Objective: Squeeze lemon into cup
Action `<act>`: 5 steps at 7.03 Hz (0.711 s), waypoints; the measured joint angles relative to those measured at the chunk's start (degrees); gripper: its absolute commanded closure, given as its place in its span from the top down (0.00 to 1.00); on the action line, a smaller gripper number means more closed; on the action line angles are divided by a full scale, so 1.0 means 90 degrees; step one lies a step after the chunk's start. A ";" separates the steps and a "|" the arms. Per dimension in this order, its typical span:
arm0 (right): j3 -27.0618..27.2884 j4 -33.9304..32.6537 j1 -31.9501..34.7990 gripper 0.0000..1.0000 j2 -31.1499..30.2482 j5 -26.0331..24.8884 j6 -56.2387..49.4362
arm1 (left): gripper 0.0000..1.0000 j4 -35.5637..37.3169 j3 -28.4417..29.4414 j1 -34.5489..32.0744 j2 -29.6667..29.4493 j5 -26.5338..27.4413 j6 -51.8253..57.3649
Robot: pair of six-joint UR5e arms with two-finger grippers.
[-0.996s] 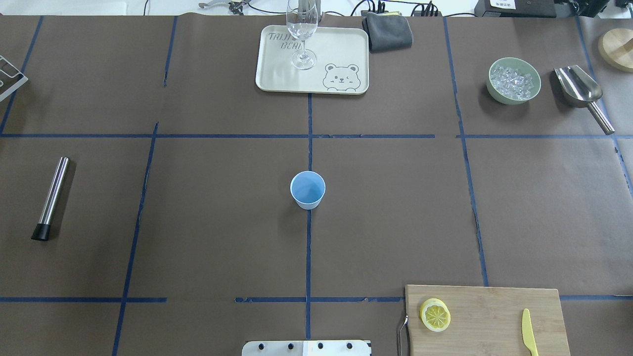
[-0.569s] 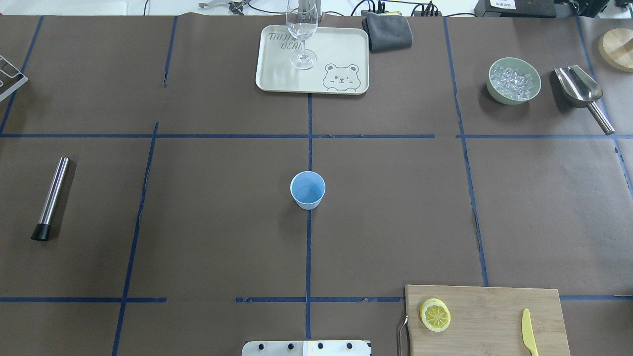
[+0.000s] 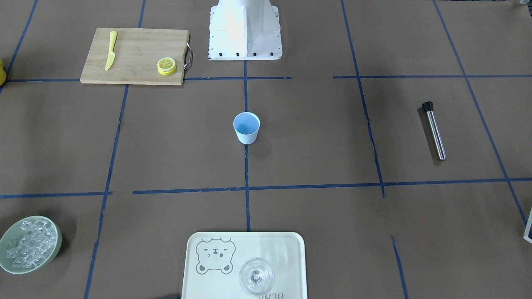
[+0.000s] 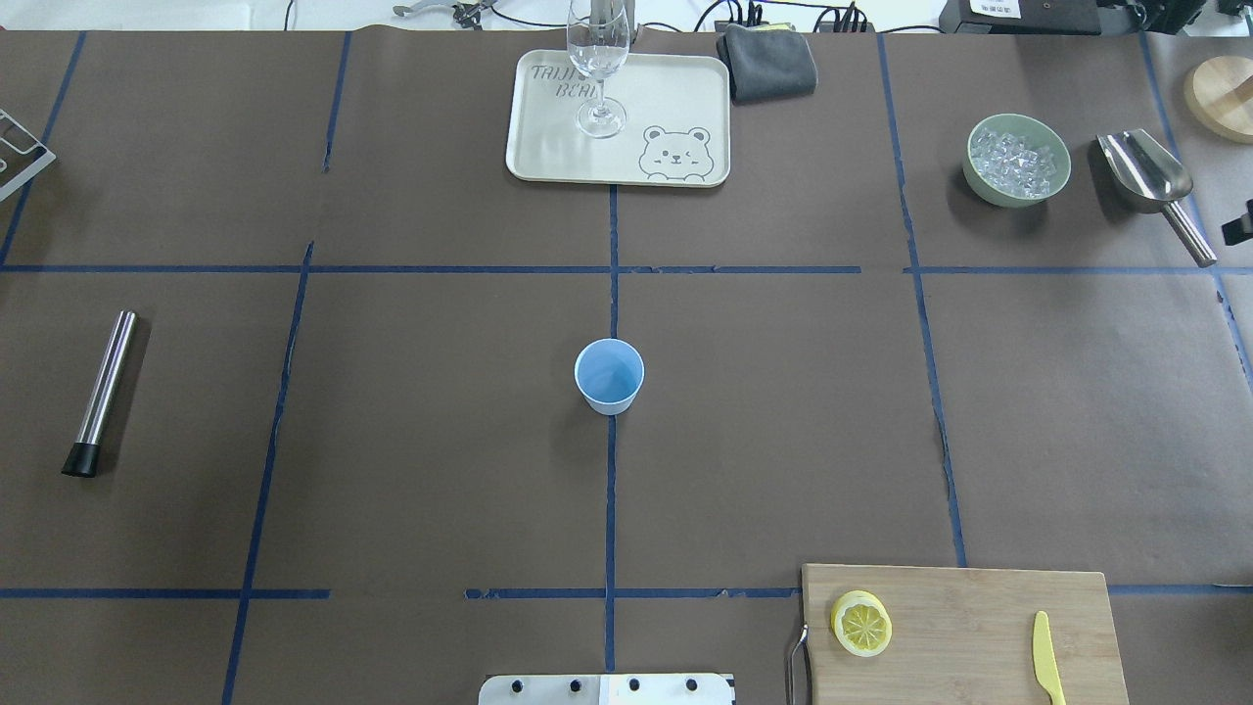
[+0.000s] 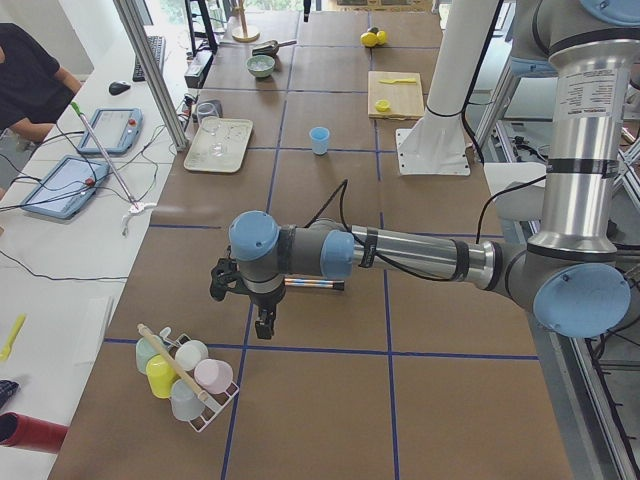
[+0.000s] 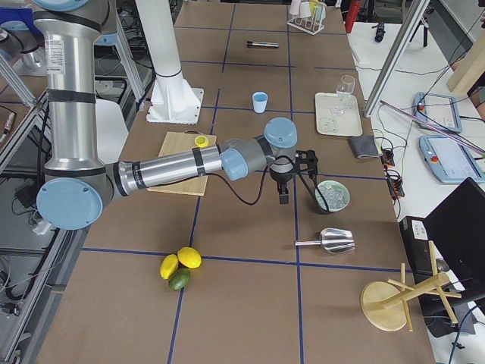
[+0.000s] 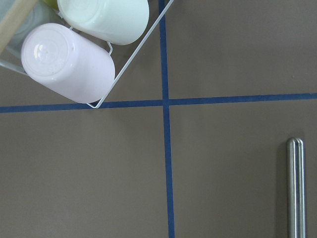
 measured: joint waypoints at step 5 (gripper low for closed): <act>0.1699 0.0066 -0.2688 1.00 -0.0028 -0.1608 0.3494 | 1.00 -0.0054 -0.0393 0.0083 -0.0293 -0.0042 -0.0010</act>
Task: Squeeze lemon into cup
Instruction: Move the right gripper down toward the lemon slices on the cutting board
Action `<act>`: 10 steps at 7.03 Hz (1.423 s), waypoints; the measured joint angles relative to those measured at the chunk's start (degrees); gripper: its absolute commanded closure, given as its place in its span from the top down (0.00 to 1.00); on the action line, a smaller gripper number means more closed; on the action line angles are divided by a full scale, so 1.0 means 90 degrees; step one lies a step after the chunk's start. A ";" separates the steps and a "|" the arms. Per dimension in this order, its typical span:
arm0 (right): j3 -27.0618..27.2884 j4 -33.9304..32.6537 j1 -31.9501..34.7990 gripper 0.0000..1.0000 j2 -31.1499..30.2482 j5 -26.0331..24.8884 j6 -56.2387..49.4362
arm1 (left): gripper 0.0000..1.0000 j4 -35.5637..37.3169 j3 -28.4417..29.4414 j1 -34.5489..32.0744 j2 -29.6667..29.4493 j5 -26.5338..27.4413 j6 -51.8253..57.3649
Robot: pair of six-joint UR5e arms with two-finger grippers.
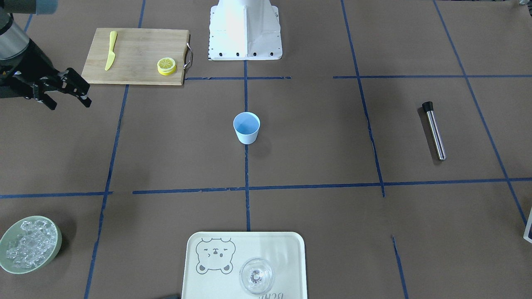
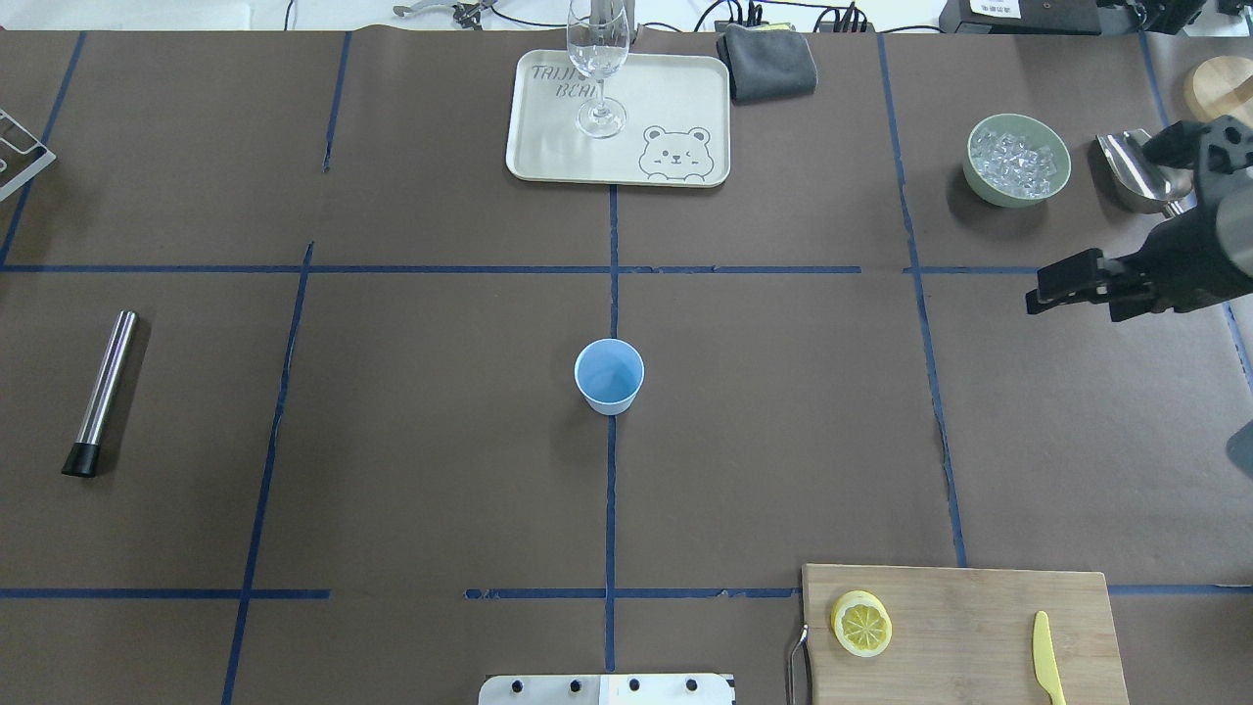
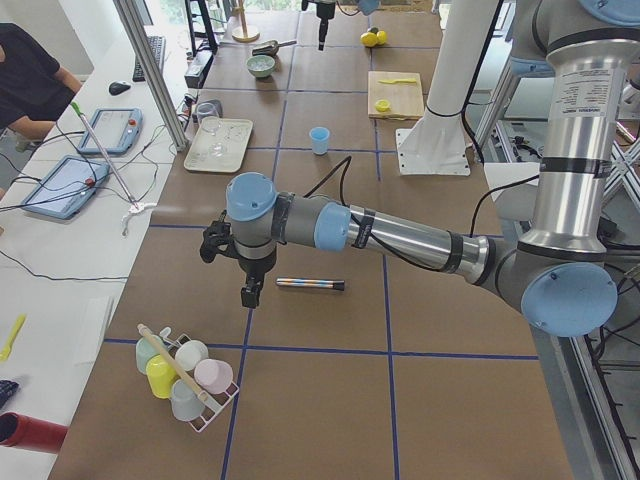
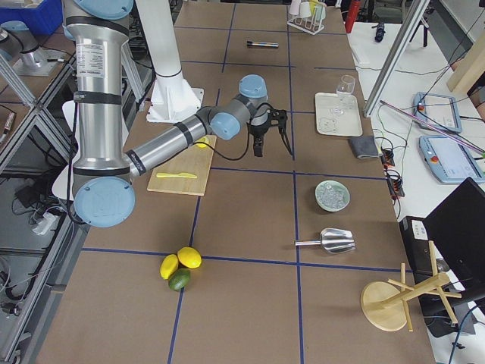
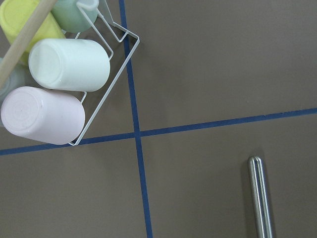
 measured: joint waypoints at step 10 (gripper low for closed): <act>0.0446 0.0060 -0.5357 1.00 -0.0295 -0.4560 0.3700 | 1.00 -0.0700 0.0090 0.0617 -0.0016 0.0043 -0.0650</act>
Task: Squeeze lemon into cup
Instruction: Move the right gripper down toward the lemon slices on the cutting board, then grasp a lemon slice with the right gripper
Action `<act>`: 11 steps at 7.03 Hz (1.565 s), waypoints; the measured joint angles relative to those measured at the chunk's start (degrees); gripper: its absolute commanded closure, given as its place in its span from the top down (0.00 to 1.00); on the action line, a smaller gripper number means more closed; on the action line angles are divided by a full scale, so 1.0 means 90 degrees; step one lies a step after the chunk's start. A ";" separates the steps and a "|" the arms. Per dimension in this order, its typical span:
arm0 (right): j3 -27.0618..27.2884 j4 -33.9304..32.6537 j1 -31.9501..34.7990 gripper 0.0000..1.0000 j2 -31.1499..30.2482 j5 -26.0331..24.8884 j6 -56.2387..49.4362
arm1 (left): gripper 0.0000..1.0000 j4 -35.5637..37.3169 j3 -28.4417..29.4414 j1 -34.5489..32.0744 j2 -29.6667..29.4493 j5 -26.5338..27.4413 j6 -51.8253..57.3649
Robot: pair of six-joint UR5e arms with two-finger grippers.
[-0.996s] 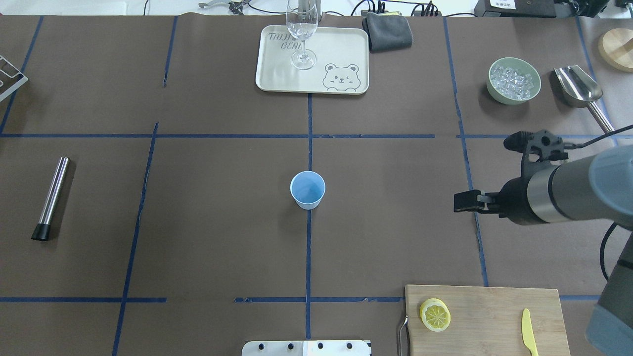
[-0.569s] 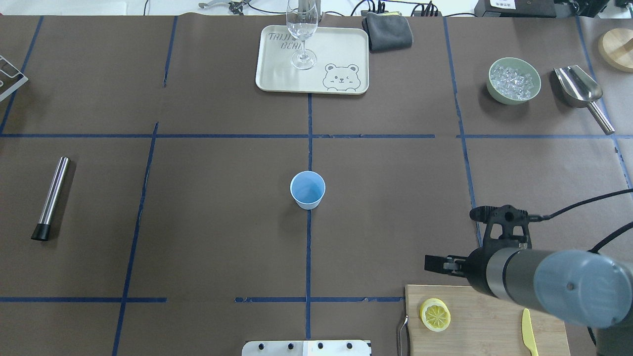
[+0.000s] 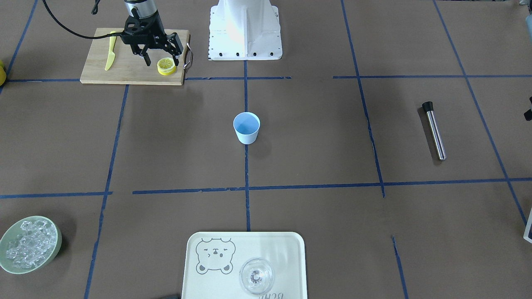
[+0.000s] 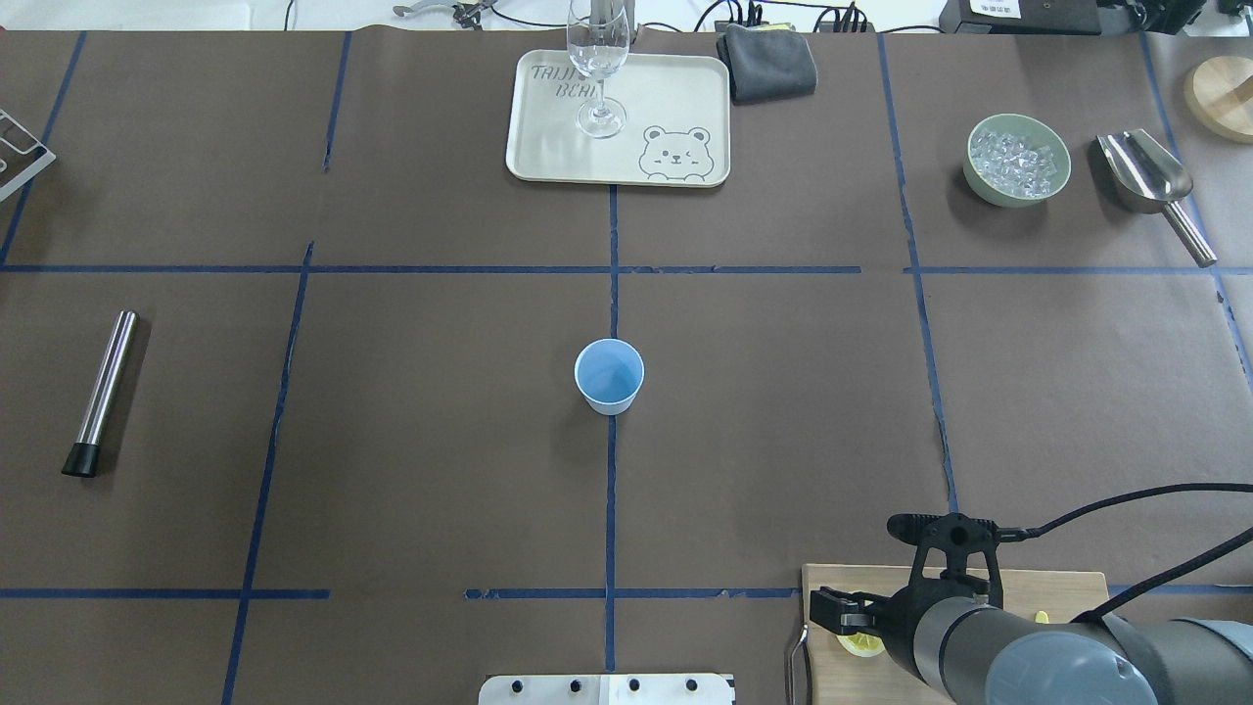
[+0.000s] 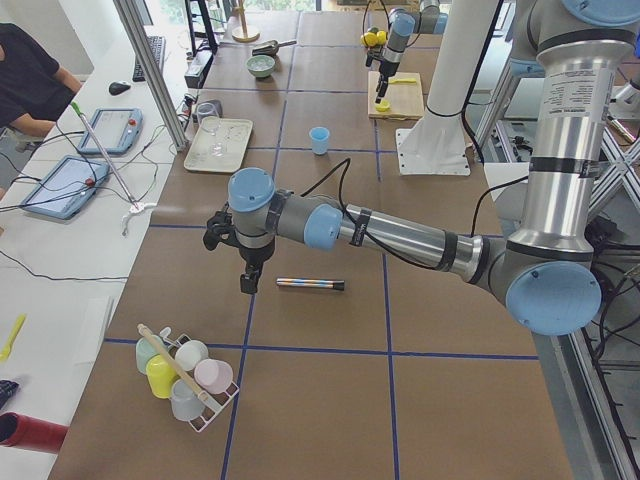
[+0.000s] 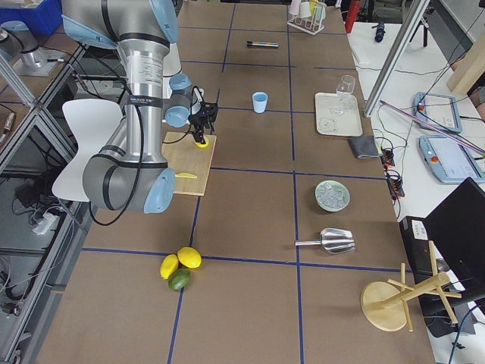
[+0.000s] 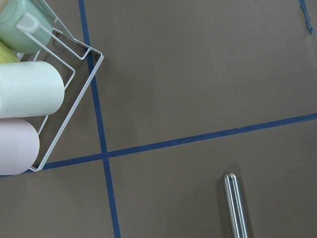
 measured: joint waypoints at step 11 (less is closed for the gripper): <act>-0.0364 0.0000 -0.0166 0.98 0.0190 0.0061 0.0002 | 1.00 -0.0022 0.0032 0.0257 -0.0005 -0.0005 0.0021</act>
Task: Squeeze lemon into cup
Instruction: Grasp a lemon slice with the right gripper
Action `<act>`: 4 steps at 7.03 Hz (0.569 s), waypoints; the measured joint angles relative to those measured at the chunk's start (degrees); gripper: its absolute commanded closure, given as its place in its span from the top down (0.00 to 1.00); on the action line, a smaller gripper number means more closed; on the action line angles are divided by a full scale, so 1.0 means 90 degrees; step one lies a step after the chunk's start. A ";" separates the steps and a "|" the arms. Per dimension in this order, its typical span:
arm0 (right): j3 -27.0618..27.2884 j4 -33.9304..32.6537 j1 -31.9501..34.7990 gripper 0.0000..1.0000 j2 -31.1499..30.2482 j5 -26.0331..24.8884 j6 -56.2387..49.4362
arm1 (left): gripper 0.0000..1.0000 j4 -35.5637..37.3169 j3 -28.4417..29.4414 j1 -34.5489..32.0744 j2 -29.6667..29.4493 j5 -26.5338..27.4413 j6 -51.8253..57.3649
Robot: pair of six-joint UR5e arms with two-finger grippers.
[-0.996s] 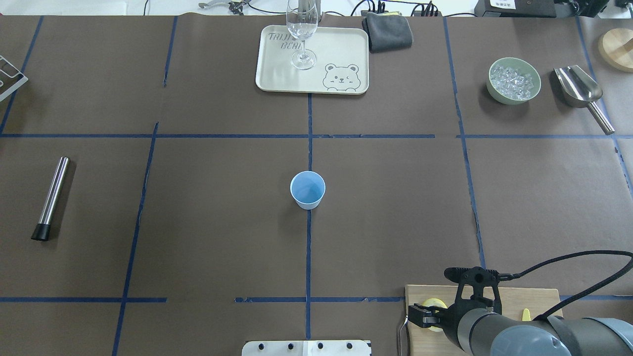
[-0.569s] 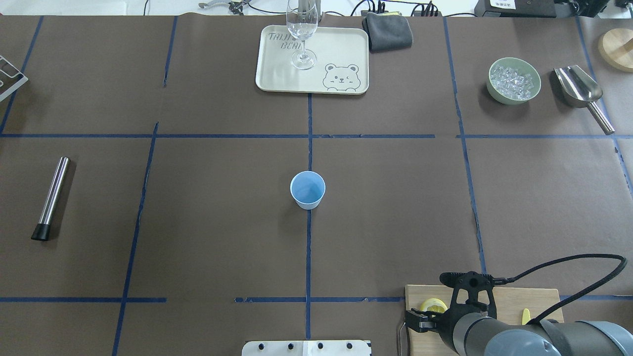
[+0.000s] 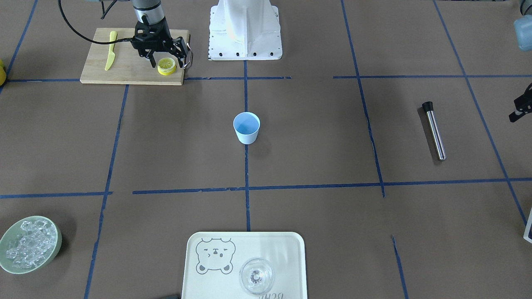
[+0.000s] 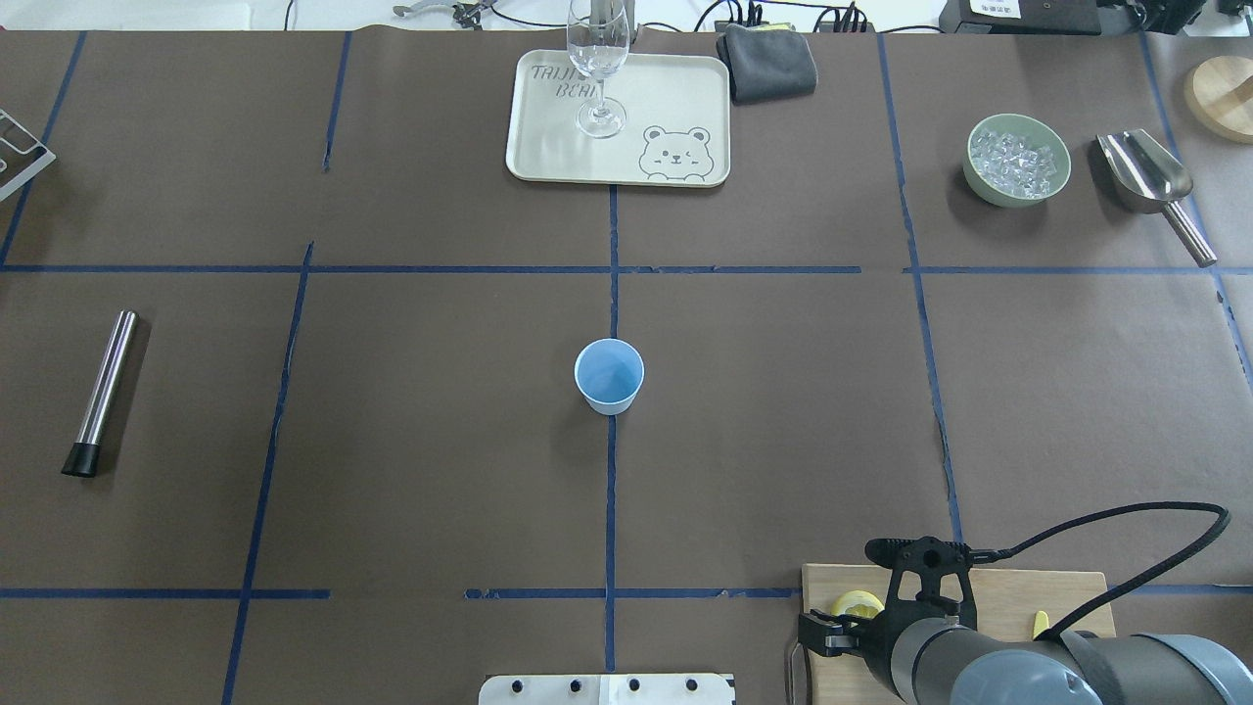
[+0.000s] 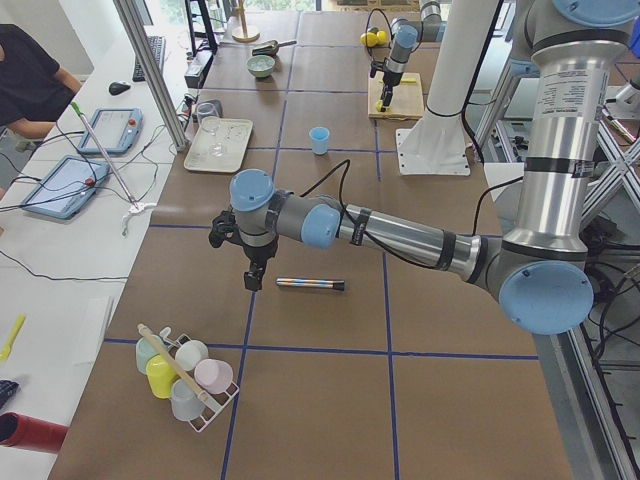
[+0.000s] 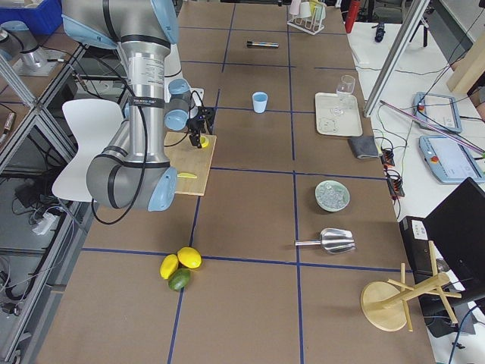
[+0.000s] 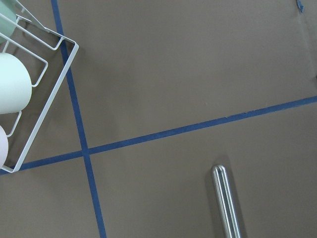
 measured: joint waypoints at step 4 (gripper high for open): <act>0.0003 -0.0001 0.0011 0.31 -0.0025 0.0004 -0.0001 | 1.00 -0.0003 -0.0022 0.0000 -0.0005 -0.0001 -0.0004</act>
